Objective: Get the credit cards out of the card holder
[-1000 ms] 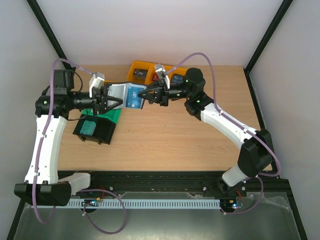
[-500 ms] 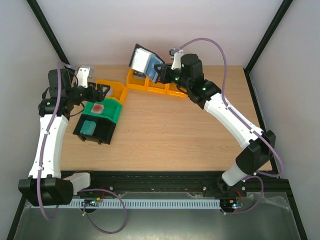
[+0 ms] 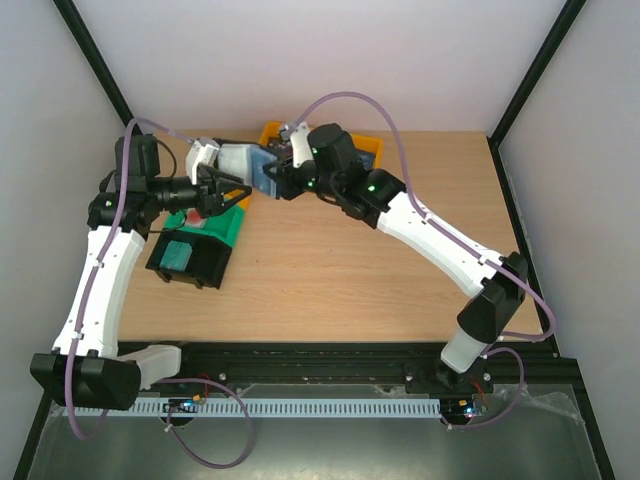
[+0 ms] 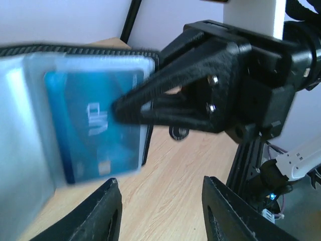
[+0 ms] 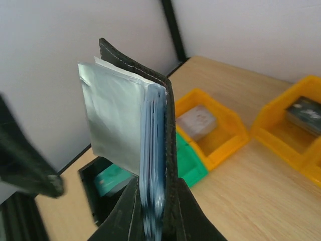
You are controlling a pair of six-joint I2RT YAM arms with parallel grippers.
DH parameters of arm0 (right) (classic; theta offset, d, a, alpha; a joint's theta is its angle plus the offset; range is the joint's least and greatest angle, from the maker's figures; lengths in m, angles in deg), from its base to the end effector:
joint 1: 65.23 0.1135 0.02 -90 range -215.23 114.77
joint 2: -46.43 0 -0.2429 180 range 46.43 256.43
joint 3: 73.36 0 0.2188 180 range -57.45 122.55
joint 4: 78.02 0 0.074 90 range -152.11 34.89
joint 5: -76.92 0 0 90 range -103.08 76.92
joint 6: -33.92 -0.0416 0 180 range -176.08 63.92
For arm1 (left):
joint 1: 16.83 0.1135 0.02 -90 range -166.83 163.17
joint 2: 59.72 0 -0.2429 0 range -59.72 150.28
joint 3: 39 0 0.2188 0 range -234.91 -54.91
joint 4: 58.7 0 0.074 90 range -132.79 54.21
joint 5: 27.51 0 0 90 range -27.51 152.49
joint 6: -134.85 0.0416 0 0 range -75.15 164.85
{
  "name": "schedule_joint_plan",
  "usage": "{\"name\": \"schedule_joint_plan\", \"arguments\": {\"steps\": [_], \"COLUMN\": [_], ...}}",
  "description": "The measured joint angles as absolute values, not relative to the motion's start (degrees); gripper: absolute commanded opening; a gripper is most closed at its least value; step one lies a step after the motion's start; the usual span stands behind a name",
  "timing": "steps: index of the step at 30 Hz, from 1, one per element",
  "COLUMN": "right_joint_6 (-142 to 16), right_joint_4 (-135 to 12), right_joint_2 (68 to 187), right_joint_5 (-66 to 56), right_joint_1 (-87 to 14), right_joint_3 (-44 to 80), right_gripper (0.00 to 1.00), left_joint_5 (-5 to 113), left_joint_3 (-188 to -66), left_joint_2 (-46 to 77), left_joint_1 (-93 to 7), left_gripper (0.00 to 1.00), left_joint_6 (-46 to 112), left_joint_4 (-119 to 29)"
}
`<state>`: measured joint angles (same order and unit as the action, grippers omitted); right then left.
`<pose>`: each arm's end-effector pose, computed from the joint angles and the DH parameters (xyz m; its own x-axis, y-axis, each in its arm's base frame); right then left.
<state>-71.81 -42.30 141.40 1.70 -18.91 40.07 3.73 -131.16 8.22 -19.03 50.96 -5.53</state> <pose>0.2393 0.2660 0.3909 -0.4324 -0.0733 -0.8987 -0.7795 0.5314 0.3318 0.2104 -0.0437 0.3821 -0.3992 0.0706 -0.9141 0.8146 0.4848 -0.3184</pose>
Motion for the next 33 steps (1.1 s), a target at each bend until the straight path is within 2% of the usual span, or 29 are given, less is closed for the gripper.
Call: {"name": "schedule_joint_plan", "arguments": {"steps": [9, 26, 33], "right_joint_6": [-66.58, -62.89, -63.96], "right_joint_4": [-42.93, -46.25, -49.2], "right_joint_2": [141.73, 138.45, 138.26], "right_joint_5": [16.24, 26.12, 30.53], "right_joint_1": [-17.64, -19.21, -20.0], "right_joint_3": [39.91, 35.26, 33.86], "right_gripper": [0.02, 0.02, 0.01], "left_joint_5": [2.53, 1.5, -1.67], "left_joint_3": [-130.39, -129.69, -129.69], "left_joint_2": [8.61, 7.04, 6.95], "left_joint_1": [-18.51, -17.13, -17.06], "left_gripper": [0.43, 0.43, 0.5], "left_joint_6": [50.52, 50.37, 51.76], "left_joint_4": [-6.23, -5.99, -5.45]}}
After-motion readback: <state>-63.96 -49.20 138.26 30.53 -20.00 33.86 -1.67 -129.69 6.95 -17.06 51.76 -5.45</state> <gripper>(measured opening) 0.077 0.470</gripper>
